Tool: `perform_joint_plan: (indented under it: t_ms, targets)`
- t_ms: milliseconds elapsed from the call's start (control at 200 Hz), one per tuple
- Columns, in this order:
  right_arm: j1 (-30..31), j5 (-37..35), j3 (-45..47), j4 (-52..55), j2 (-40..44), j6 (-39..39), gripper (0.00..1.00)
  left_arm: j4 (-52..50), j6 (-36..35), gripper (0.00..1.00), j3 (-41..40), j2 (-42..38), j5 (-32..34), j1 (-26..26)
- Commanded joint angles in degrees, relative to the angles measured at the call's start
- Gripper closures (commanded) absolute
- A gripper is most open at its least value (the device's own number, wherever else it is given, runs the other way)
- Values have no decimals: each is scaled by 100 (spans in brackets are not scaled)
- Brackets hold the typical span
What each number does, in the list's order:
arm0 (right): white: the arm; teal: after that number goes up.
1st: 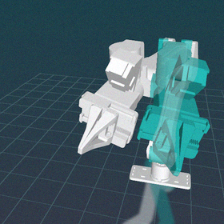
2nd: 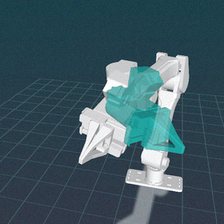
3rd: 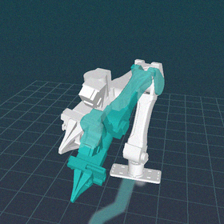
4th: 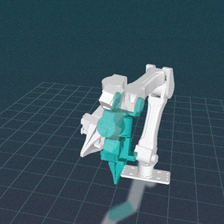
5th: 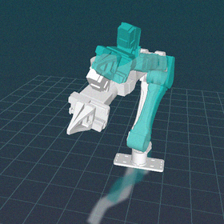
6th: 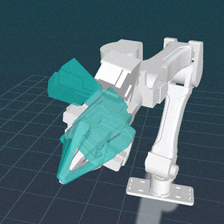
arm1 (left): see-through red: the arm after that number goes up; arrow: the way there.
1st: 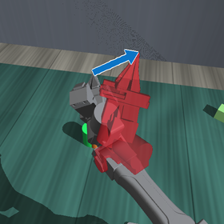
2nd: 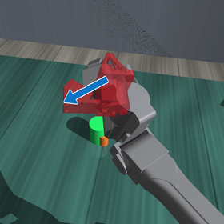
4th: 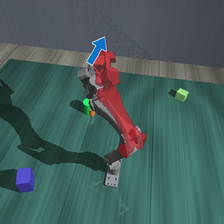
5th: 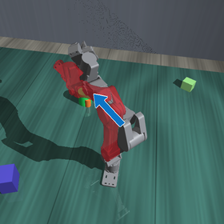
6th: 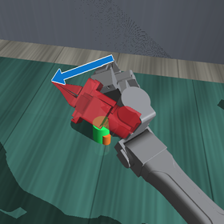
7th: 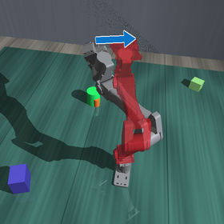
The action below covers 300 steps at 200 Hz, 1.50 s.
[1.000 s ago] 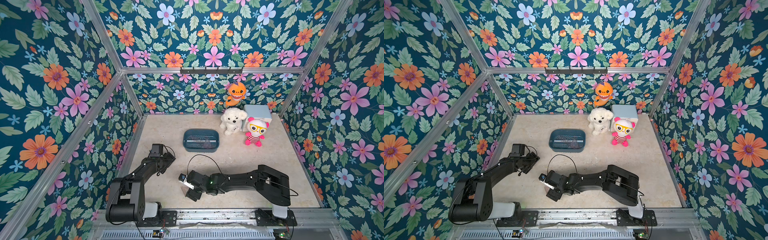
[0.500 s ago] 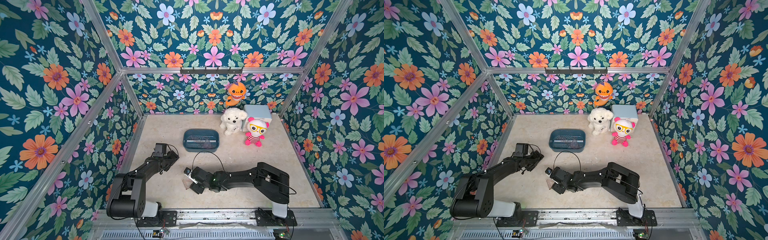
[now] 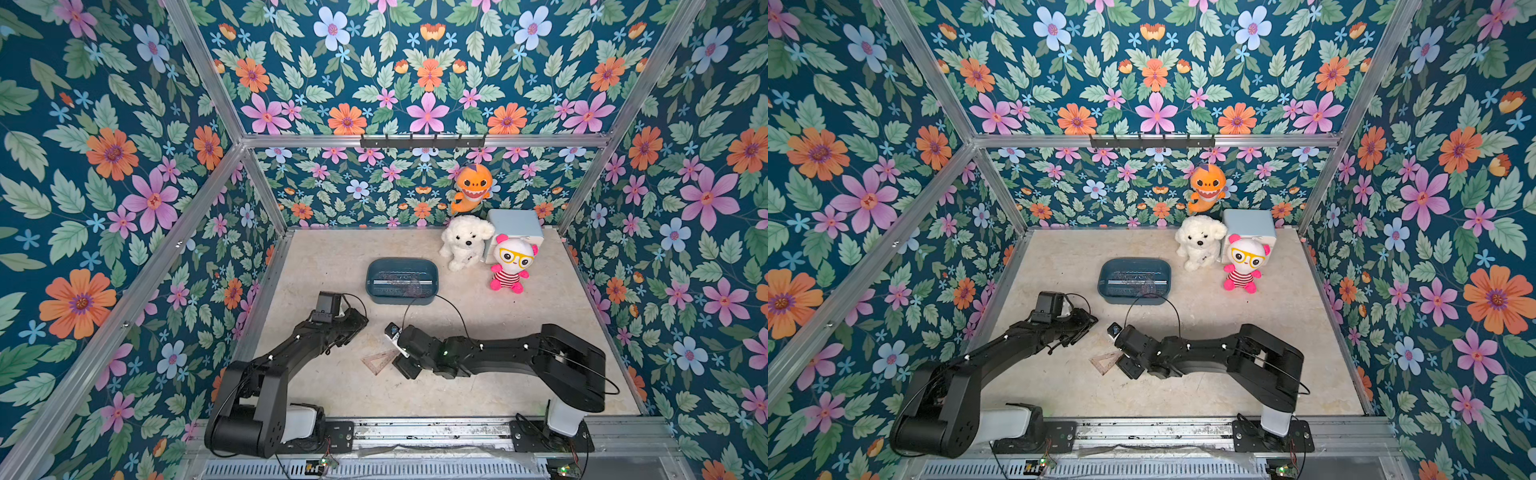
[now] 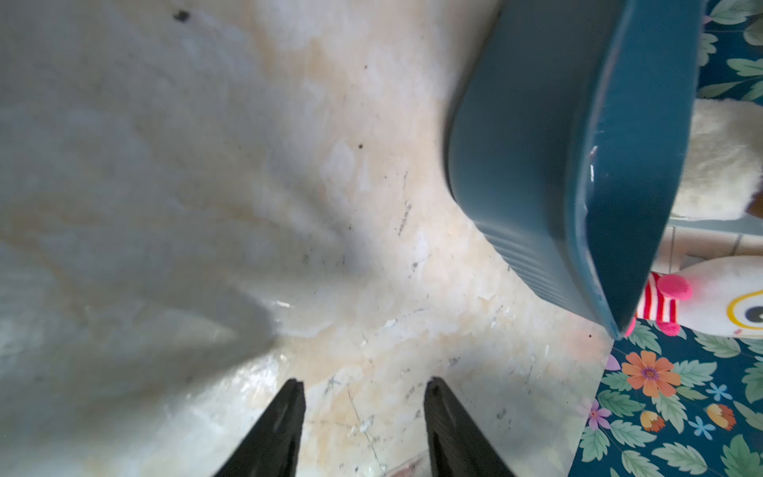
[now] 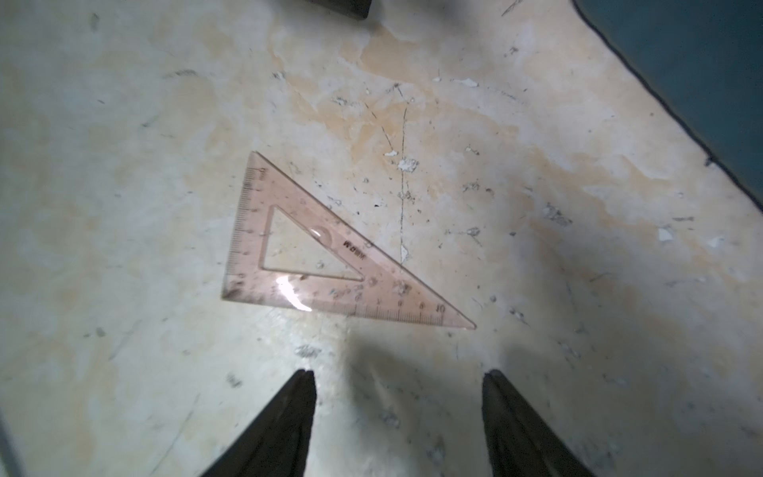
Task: Put the scattered rulers into the storage box
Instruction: Pick up the ruler from the center of the board.
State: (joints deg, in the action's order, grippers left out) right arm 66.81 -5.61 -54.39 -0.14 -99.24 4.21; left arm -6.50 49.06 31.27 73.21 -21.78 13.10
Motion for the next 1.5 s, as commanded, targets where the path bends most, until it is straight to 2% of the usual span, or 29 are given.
perform_joint_plan:
  t_ms: [0,140,275,655,1175,1370,1495]
  targets:
    - [-222,407,230,-396,343,542,38,-684,-26,54,-87,-368,131,334]
    - [-715,1006,560,-907,690,910,46,-861,336,62,-423,-697,230,798]
    - [-992,1317,693,-1193,801,1050,48,-1055,565,69,-569,-792,373,1099]
    - [-1110,1466,669,-1233,731,1041,50,-1675,614,69,-598,-1120,508,1239]
    - [-1128,1683,690,-1223,687,1276,50,-1251,546,69,-883,-841,461,1242]
    - [-1377,2384,855,-1567,664,1874,49,-1225,509,69,-856,-859,441,1241]
    - [-1425,2509,942,-1691,672,2008,49,-1282,341,68,-568,-1032,466,1239]
